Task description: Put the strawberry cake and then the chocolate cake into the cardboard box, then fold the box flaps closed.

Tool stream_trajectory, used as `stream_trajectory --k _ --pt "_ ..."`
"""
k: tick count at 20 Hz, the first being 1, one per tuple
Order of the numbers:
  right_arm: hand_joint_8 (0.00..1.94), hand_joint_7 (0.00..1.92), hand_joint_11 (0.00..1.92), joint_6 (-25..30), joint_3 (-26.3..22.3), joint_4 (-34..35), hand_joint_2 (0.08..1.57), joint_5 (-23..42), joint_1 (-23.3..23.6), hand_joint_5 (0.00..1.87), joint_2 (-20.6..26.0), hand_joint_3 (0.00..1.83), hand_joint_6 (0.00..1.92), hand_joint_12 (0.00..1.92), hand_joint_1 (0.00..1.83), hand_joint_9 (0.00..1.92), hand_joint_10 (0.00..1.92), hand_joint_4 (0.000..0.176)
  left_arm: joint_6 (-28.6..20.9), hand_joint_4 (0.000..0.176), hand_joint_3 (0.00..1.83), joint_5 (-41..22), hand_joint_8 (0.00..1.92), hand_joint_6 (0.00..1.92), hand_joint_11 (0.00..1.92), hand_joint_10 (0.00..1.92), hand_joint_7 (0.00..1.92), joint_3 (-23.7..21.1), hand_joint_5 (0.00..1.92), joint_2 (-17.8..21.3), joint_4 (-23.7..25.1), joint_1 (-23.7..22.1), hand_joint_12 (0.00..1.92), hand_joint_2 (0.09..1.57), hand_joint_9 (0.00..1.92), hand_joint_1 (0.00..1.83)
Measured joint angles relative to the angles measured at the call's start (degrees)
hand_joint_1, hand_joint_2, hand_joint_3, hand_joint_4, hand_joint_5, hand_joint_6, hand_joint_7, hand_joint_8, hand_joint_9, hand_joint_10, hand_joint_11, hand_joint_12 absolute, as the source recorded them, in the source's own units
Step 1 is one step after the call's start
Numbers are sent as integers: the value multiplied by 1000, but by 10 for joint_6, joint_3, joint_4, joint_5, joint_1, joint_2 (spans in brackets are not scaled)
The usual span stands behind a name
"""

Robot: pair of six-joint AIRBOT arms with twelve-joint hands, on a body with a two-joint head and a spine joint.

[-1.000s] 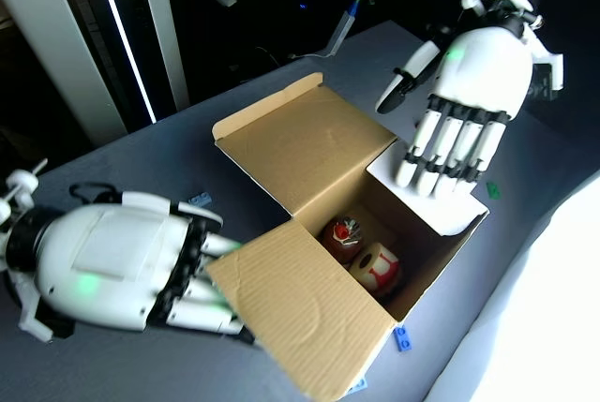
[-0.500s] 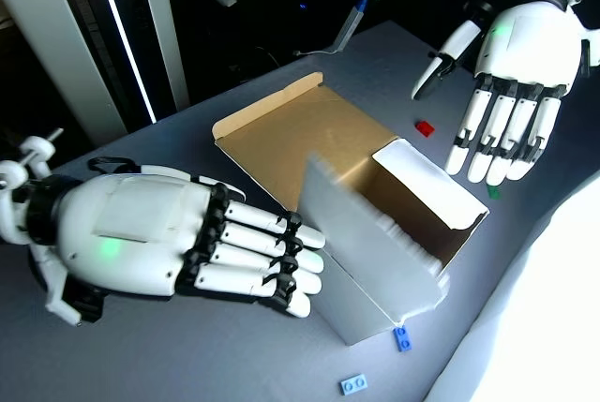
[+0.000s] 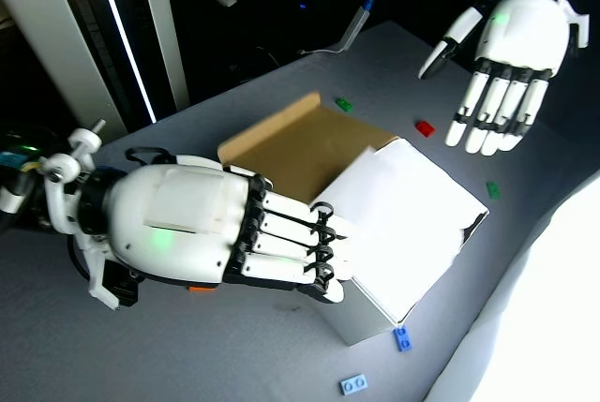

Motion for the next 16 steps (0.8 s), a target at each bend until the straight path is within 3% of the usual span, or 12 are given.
stream_trajectory --k 4,10,13,15,16 --pt "6 246 0 0 4 1 1271 -4 2 182 -5 0 5 665 0 223 6 0 28 34 0 -2 1 3 0 3 250 0 260 7 -12 35 996 1191 300 0" --pt "1 252 0 1 7 0 1278 -7 3 180 -8 0 2 663 0 220 2 0 38 24 1 -3 0 1 0 3 251 -2 258 10 -31 55 973 1199 294 0" --pt "0 243 0 2 5 1 1280 -7 4 178 -1 1 0 667 0 213 0 0 43 32 1 -2 0 5 0 4 248 -1 270 11 -33 62 966 1200 294 0" --pt "1 245 0 3 -7 16 1290 -16 11 192 13 4 6 624 0 224 5 0 49 22 0 -2 4 1 0 4 255 -1 262 11 -35 69 999 1196 298 0" --pt "3 202 0 5 -10 25 1289 -17 15 169 23 2 7 505 0 204 7 0 55 21 0 -2 2 0 0 1 243 -1 254 11 -38 75 980 1193 284 0"
